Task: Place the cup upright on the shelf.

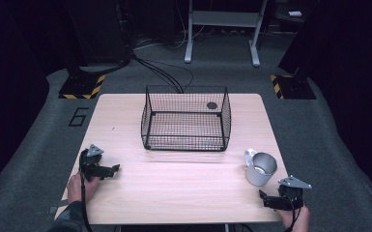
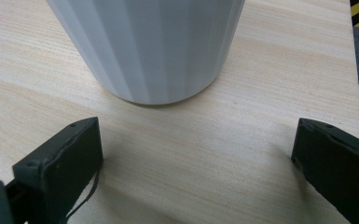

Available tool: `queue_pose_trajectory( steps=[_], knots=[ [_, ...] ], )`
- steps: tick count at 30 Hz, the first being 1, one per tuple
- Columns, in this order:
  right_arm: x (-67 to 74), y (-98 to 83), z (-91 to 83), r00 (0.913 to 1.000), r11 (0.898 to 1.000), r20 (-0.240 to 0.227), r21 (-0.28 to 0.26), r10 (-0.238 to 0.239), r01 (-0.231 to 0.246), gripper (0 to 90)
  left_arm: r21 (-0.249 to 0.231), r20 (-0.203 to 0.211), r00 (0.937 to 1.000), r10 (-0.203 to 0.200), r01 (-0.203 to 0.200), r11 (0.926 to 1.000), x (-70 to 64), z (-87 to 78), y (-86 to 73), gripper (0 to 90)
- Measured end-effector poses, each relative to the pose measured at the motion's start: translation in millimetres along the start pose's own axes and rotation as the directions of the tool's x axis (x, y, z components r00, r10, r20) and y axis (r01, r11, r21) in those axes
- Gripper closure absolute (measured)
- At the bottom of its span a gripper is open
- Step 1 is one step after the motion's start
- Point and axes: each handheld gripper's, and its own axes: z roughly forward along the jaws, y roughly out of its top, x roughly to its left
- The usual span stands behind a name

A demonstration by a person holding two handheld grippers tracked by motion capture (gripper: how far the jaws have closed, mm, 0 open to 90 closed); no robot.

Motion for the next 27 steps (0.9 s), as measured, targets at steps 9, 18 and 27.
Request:
queue_pose_trajectory(
  steps=[9,18,27],
  knots=[
    [0.0,0.3,0.1,1.0,1.0,0.004,0.004,0.002,-0.002,1.7,0.003,0.0,1.0,0.005,-0.005,1.0,0.4,-0.2,0.1,0.0],
    [-0.6,1.9,-0.2,0.9996,1.0,0.019,0.023,0.021,-0.021,0.0,-0.001,0.0,1.0,-0.001,0.001,1.0,0.0,0.1,0.0,0.0],
    [1.2,11.9,-10.2,0.9986,0.999,-0.041,-0.026,0.035,-0.036,0.0,-0.001,0.0,1.0,-0.001,0.001,1.0,0.0,0.1,0.0,0.0]
  ],
)
